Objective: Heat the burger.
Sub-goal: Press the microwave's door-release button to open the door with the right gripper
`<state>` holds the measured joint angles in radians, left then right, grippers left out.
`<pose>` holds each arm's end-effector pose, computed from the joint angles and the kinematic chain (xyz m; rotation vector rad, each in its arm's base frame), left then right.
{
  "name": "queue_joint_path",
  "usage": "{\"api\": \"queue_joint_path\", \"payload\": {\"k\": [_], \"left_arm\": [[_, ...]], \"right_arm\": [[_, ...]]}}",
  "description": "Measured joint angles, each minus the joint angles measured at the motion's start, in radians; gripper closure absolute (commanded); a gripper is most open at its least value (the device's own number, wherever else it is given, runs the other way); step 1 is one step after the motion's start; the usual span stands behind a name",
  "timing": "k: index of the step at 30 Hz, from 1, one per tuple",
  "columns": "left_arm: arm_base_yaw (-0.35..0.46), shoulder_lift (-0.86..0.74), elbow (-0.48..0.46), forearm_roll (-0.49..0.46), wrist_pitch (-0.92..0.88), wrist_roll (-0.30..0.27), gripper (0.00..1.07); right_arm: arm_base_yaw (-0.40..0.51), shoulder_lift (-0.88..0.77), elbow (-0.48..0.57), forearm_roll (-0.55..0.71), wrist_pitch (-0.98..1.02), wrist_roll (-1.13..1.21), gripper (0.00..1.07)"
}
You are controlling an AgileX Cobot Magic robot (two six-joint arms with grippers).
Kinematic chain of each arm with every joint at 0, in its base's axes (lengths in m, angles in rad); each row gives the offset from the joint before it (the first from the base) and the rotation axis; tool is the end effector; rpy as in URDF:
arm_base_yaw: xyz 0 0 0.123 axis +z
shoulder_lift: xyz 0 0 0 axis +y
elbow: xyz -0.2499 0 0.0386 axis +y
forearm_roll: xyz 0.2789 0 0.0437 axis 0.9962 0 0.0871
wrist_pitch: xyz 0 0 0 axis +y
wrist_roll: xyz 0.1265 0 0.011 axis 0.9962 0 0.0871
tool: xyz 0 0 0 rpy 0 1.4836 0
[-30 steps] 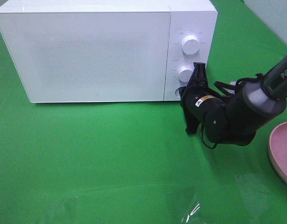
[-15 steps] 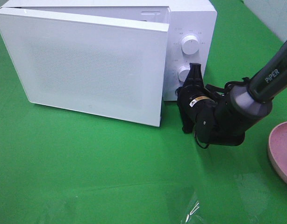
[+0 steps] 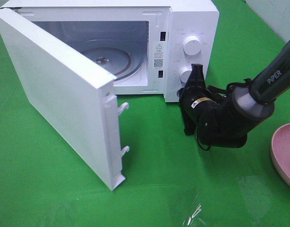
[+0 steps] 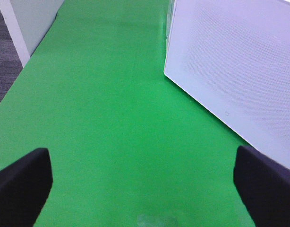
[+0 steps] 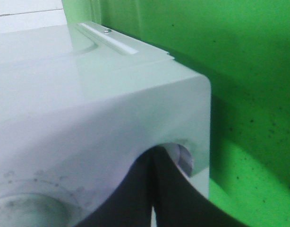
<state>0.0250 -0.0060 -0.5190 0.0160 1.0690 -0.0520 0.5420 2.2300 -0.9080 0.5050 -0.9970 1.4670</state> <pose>0.0832 0.0039 0.2817 -0.0791 2.0260 0.0020 0.3739 0.1650 0.0030 1.4008 1.4634 1.1737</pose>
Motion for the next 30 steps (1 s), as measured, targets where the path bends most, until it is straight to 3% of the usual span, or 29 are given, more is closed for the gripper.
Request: {"api": "queue_joint_path", "payload": {"k": [17,30], "left_arm": [[0.0,0.0,0.0,0.0,0.0,0.0,0.1],[0.0,0.0,0.0,0.0,0.0,0.0,0.1]], "right_arm": [[-0.003,-0.02,0.021,-0.029,0.012,0.037,1.07],[-0.018,-0.109,0.102,-0.138,0.064,0.053,1.07]]}}
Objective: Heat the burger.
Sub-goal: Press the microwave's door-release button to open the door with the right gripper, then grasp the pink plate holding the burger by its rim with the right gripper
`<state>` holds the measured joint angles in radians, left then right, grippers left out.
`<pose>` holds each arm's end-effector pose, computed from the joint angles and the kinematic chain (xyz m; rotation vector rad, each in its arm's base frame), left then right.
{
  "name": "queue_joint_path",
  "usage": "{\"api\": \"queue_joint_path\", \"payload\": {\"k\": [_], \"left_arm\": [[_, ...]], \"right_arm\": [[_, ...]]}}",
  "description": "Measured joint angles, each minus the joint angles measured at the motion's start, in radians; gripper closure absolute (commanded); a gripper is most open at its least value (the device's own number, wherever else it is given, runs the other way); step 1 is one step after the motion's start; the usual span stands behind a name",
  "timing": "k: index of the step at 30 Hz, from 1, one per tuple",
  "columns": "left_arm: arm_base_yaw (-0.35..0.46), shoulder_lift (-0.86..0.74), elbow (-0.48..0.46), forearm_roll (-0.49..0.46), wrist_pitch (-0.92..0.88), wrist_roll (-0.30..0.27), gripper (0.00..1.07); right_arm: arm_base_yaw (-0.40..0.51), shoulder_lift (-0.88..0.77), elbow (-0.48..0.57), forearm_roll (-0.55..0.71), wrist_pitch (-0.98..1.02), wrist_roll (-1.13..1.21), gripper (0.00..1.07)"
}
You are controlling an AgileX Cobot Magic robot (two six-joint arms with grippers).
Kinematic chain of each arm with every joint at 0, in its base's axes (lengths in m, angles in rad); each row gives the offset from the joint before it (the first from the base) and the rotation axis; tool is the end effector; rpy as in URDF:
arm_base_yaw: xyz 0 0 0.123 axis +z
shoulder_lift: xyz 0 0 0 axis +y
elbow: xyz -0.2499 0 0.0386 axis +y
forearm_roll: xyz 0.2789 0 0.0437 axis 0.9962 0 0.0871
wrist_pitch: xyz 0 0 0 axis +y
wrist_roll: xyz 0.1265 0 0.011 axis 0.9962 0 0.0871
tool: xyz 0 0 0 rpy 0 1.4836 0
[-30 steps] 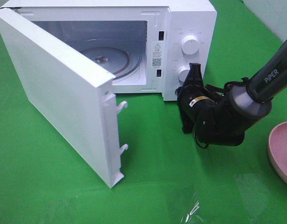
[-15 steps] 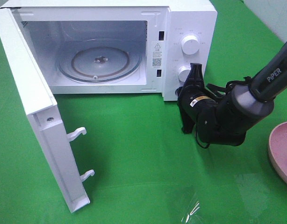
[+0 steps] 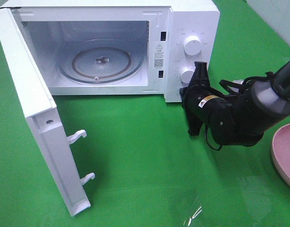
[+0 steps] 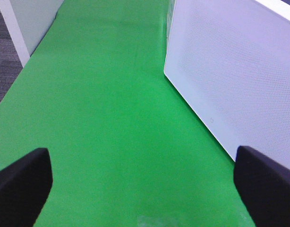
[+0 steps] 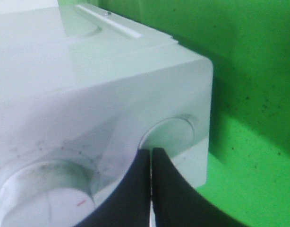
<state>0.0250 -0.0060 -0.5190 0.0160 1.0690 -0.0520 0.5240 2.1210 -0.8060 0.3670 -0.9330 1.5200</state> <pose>0.0832 0.0039 0.2817 -0.0791 2.0260 0.0020 0.3573 0.1642 0.0178 1.3740 1.5808 1.2220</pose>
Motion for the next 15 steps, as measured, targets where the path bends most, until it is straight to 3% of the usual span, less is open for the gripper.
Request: {"api": "queue_joint_path", "payload": {"k": [15], "left_arm": [[0.0,0.0,0.0,0.0,0.0,0.0,0.1]], "right_arm": [[0.0,-0.173,0.124,-0.043,0.188,-0.124,1.07]]}}
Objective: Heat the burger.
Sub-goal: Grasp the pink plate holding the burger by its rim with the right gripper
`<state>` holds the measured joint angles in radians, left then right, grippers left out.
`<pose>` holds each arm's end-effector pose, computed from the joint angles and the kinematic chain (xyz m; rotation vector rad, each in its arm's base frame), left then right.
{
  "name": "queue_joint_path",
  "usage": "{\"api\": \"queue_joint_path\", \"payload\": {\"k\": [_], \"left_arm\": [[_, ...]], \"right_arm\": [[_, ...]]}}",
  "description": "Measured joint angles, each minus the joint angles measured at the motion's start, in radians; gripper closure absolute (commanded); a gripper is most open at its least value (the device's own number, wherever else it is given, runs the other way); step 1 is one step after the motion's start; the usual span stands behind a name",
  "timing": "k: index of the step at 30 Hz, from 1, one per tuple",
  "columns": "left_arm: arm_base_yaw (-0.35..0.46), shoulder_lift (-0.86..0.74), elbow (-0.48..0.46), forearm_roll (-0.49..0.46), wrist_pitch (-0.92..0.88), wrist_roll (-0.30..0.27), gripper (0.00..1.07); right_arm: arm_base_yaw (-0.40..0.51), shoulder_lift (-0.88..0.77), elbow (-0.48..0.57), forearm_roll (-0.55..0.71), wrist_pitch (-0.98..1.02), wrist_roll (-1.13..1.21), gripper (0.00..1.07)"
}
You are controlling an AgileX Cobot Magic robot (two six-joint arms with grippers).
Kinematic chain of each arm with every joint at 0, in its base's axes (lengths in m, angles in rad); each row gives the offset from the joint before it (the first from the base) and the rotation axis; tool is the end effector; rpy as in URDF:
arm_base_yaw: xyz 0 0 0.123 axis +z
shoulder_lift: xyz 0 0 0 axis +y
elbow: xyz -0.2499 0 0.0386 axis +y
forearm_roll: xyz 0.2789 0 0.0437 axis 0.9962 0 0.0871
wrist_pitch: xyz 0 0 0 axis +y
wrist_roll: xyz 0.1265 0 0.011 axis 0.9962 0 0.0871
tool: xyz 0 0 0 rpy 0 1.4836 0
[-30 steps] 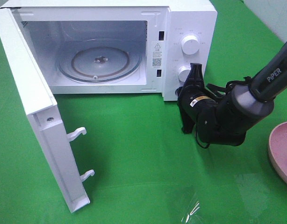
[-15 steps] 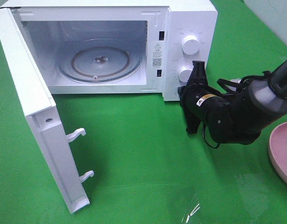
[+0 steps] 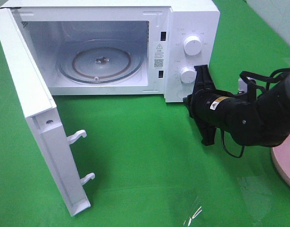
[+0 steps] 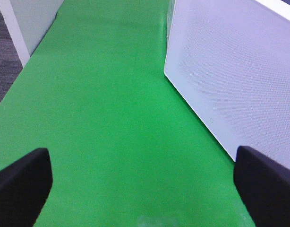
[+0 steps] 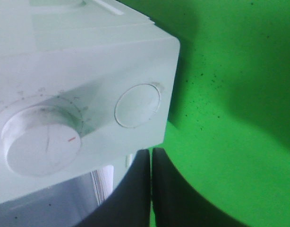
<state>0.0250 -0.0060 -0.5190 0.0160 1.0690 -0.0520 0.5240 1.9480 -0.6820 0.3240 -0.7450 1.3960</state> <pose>0.0832 0.0039 0.2817 -0.0791 2.0260 0.0020 0.3292 0.1586 0.0330 1.2964 1.7982 1.0971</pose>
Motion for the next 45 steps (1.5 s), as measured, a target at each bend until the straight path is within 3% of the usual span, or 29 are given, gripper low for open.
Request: {"api": "queue_joint_path", "payload": {"k": [10,12,22,32,39,45], "left_arm": [[0.0,0.0,0.0,0.0,0.0,0.0,0.1],[0.0,0.0,0.0,0.0,0.0,0.0,0.1],[0.0,0.0,0.0,0.0,0.0,0.0,0.1],[0.0,0.0,0.0,0.0,0.0,0.0,0.1],[0.0,0.0,0.0,0.0,0.0,0.0,0.1],[0.0,0.0,0.0,0.0,0.0,0.0,0.1]], "right_arm": [[0.0,-0.187,0.023,-0.005,0.208,-0.352,1.07],[-0.003,-0.252,0.024,-0.005,0.315,-0.539,1.07],[-0.007,-0.367,0.024,-0.006,0.605,-0.921,1.07],[-0.007,-0.432,0.024,-0.014,0.809,-1.096,1.07],[-0.007,-0.481,0.019,-0.106,1.004,-1.198,1.05],[-0.007,-0.497,-0.054,-0.168,1.237,-1.274,1.0]]}}
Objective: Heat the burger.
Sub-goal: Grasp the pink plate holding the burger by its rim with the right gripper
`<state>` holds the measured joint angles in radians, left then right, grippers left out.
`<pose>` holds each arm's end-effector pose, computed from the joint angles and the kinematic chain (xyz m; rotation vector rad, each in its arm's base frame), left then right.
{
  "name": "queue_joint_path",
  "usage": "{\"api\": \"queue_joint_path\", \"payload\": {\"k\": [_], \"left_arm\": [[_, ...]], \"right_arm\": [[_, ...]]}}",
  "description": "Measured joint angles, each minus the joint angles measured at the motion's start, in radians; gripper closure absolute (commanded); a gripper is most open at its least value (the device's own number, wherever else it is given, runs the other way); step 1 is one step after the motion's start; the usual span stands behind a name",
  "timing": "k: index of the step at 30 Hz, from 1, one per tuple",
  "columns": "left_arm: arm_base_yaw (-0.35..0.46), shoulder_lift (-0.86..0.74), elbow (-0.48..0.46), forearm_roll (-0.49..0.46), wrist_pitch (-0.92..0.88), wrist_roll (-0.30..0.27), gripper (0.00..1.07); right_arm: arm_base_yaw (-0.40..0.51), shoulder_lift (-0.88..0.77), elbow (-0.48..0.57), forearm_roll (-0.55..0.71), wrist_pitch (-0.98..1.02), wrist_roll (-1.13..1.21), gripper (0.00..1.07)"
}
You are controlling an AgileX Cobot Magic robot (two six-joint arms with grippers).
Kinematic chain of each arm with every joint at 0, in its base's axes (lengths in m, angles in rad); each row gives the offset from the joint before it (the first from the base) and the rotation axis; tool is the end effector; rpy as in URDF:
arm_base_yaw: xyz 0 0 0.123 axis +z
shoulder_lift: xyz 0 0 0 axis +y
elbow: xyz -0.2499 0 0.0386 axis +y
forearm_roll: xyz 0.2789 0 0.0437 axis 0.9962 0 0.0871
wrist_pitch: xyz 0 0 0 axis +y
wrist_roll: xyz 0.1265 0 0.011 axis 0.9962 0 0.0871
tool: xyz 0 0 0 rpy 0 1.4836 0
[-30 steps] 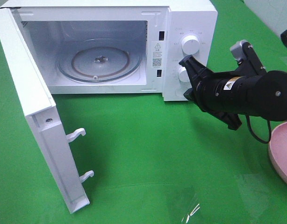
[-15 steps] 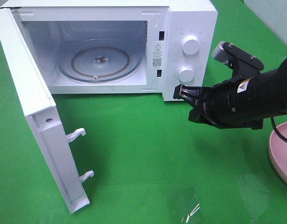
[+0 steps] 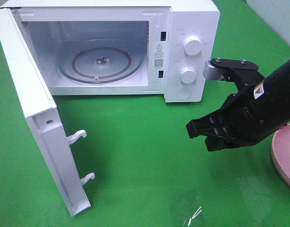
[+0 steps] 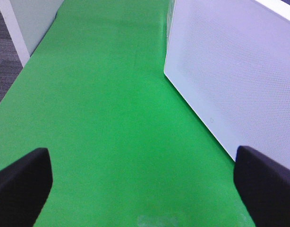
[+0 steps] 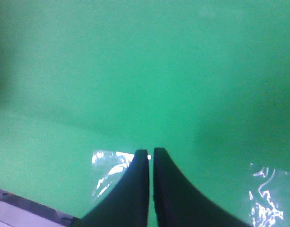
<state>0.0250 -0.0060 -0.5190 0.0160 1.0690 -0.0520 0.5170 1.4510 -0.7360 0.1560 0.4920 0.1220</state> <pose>0.0832 0.0039 0.2817 -0.0791 2.0260 0.0020 0.2592 0.1581 0.1122 -0.3730 2.7022 0.3325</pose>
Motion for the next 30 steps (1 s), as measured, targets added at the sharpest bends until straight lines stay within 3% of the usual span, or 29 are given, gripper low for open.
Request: {"api": "queue_joint_path", "payload": {"k": [3,4,5,7,8,9,10,11,12,14,20,30], "left_arm": [[0.0,0.0,0.0,0.0,0.0,0.0,0.1],[0.0,0.0,0.0,0.0,0.0,0.0,0.1],[0.0,0.0,0.0,0.0,0.0,0.0,0.1],[0.0,0.0,0.0,0.0,0.0,0.0,0.1],[0.0,0.0,0.0,0.0,0.0,0.0,0.1],[0.0,0.0,0.0,0.0,0.0,0.0,0.1],[0.0,0.0,0.0,0.0,0.0,0.0,0.1],[0.0,0.0,0.0,0.0,0.0,0.0,0.1],[0.0,0.0,0.0,0.0,0.0,0.0,0.1],[0.0,0.0,0.0,0.0,0.0,0.0,0.1],[0.0,0.0,0.0,0.0,0.0,0.0,0.1],[0.0,0.0,0.0,0.0,0.0,0.0,0.1]], "right_arm": [[-0.004,0.0,-0.01,-0.007,0.022,-0.01,0.94],[-0.018,0.0,-0.032,-0.022,0.063,-0.022,0.85],[-0.018,0.0,-0.032,-0.022,0.063,-0.022,0.85],[-0.065,0.0,-0.052,-0.049,0.08,-0.061,0.55],[-0.065,0.0,-0.052,-0.049,0.08,-0.061,0.55],[-0.085,0.0,-0.052,-0.061,0.082,-0.097,0.36],[-0.085,0.0,-0.052,-0.061,0.082,-0.097,0.36],[-0.101,0.0,-0.053,-0.068,0.085,-0.122,0.18],[-0.109,0.0,-0.054,-0.07,0.085,-0.142,0.11],[-0.122,0.0,-0.054,-0.073,0.088,-0.158,0.07],[-0.173,0.0,-0.054,-0.074,0.125,-0.189,0.09],[-0.342,0.0,-0.054,-0.13,0.19,-0.201,0.12]]}}
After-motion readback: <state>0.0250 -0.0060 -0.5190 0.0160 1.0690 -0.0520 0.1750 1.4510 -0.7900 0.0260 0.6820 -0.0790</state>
